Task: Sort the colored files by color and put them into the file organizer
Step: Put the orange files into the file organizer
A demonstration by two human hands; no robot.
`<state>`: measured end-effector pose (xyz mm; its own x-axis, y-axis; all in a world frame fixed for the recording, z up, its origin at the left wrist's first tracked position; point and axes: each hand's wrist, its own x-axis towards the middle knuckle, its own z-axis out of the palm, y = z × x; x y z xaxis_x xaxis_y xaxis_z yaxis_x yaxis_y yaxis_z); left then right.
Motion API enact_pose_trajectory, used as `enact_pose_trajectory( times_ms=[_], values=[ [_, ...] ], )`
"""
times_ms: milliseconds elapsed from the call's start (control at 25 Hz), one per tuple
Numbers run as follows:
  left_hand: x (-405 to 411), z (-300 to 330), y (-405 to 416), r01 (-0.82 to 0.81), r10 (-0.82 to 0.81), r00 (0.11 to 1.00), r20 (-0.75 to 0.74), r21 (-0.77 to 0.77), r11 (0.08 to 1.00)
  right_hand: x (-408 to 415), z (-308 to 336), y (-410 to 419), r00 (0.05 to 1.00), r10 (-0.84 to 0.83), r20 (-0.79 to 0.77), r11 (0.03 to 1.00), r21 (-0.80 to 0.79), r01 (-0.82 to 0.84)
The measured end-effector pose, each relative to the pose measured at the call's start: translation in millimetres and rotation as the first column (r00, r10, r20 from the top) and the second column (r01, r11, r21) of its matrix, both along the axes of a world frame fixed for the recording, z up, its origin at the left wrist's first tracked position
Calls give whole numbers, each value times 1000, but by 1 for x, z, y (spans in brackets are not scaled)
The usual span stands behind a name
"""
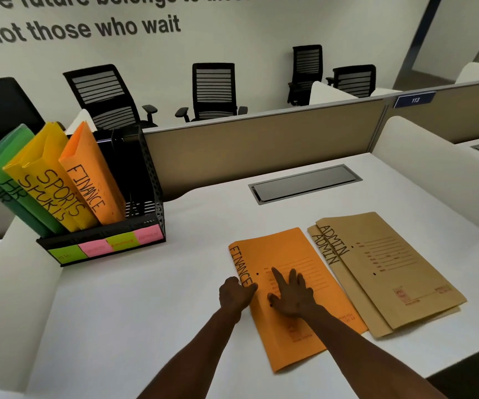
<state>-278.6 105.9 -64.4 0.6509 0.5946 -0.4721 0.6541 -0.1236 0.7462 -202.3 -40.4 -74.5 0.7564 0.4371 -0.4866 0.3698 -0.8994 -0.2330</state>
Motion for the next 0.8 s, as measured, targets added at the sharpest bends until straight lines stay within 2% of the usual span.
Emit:
enact_pose_trajectory(
  times_ms=[120, 440, 800],
  values=[
    [-3, 0, -1, -39, 43, 998, 38, -103, 994, -1, -3, -1, 999, 4, 42, 1000, 30, -5],
    [-18, 2, -13, 22, -4, 982, 191, -89, 996, -4, 2, -4, 986, 77, 151, 986, 138, -98],
    [-29, 8, -7, 47, -39, 988, 151, -52, 998, -20, 5, -1, 985, 92, 143, 965, 229, -123]
  ],
)
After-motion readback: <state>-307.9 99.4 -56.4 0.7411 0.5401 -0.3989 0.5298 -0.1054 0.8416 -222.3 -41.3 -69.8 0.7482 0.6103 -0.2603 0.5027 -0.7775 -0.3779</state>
